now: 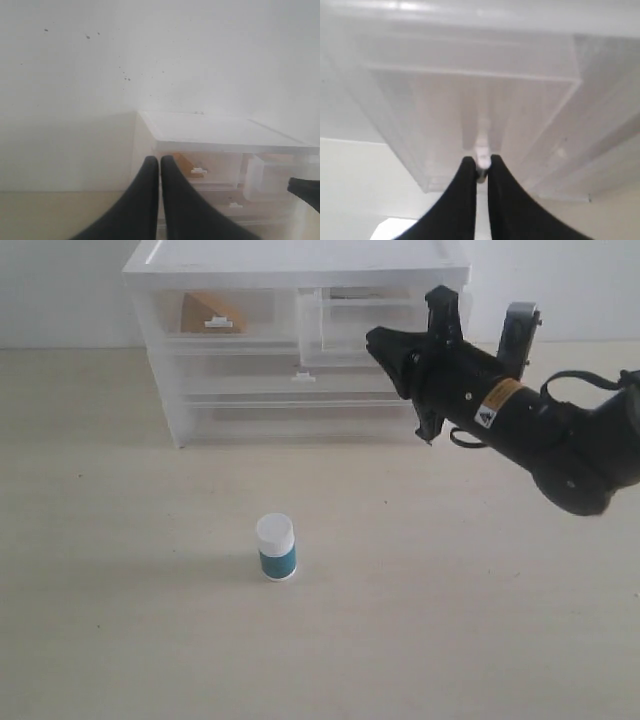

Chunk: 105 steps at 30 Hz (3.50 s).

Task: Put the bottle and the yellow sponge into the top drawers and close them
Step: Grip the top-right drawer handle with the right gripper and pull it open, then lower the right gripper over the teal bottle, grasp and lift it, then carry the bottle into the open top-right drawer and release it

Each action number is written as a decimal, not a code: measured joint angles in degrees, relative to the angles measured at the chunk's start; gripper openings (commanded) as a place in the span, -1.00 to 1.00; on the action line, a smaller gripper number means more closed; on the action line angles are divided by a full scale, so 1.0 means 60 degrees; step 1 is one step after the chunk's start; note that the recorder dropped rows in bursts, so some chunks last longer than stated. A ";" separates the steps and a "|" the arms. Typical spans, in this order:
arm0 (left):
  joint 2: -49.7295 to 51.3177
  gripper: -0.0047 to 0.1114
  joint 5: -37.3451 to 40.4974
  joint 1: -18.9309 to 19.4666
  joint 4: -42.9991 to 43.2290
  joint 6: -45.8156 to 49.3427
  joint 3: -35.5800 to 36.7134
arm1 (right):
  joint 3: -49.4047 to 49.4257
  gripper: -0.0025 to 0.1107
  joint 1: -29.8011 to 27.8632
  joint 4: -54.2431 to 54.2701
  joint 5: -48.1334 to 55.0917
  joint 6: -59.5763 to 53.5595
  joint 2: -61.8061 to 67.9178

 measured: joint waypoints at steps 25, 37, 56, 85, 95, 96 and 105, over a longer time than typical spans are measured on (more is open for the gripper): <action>0.0000 -0.85 -0.0007 0.0000 0.0000 0.0033 0.0000 | 0.3727 0.58 0.0711 -0.4369 0.0174 -0.5398 -0.2604; 0.0000 -0.85 -0.0215 0.0000 0.0000 0.0039 0.0000 | 0.1692 0.58 0.3171 -0.5075 0.6132 -0.8378 -0.2560; 0.0000 -0.85 -0.0276 0.0000 0.0000 0.0039 0.0000 | -0.0246 -0.91 0.3584 -0.6028 0.6822 -0.7734 -0.0639; 0.0000 -0.85 -0.0276 0.0000 0.0000 0.0039 0.0000 | -0.0831 -0.84 0.5942 -1.2302 1.8284 -0.9054 -0.4543; 0.0000 -0.85 -0.0276 0.0000 0.0000 0.0039 0.0000 | -0.1002 0.72 0.5942 -1.2267 1.8855 -0.9191 -0.3776; 0.0000 -0.85 -0.0276 0.0000 0.0000 0.0039 0.0000 | -0.1002 0.71 0.5942 -1.2267 1.8855 -0.9191 -0.3776; 0.0000 -0.85 -0.0276 0.0000 0.0000 0.0039 0.0000 | -0.1042 -0.53 0.6218 -1.1468 1.9390 -0.9246 -0.4745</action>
